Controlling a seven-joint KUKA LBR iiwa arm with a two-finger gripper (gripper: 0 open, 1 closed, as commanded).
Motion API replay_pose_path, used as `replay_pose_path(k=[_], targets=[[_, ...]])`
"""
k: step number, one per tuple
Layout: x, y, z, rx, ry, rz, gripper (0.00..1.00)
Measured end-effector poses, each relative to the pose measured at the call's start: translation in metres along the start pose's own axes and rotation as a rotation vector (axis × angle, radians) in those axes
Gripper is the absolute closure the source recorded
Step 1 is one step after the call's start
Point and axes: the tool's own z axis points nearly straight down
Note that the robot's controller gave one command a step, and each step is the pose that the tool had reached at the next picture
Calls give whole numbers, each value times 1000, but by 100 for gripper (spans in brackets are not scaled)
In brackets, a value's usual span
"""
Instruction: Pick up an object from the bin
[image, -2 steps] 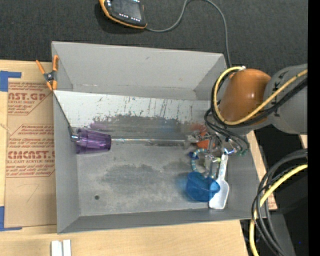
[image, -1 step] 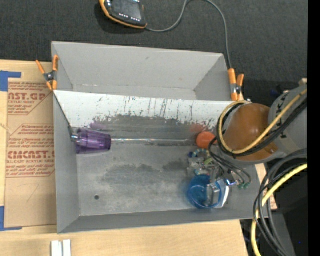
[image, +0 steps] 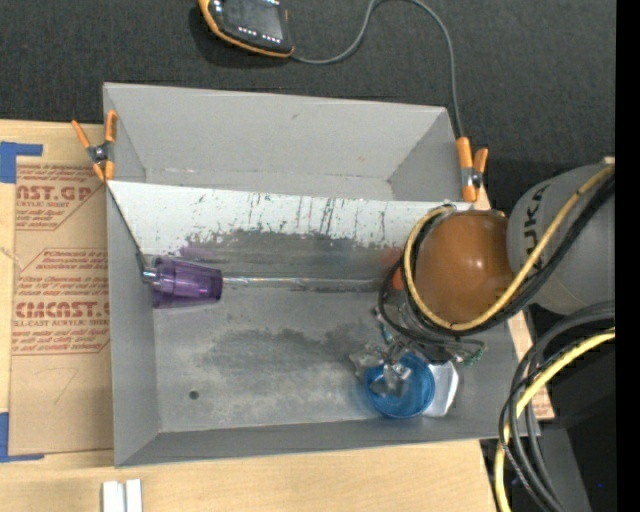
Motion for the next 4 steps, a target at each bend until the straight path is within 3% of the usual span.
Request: replay_pose_path(k=[2,4], targets=[[1,1,-3,-3,2,2,100],[0,1,-33,-1,-1,2,100]])
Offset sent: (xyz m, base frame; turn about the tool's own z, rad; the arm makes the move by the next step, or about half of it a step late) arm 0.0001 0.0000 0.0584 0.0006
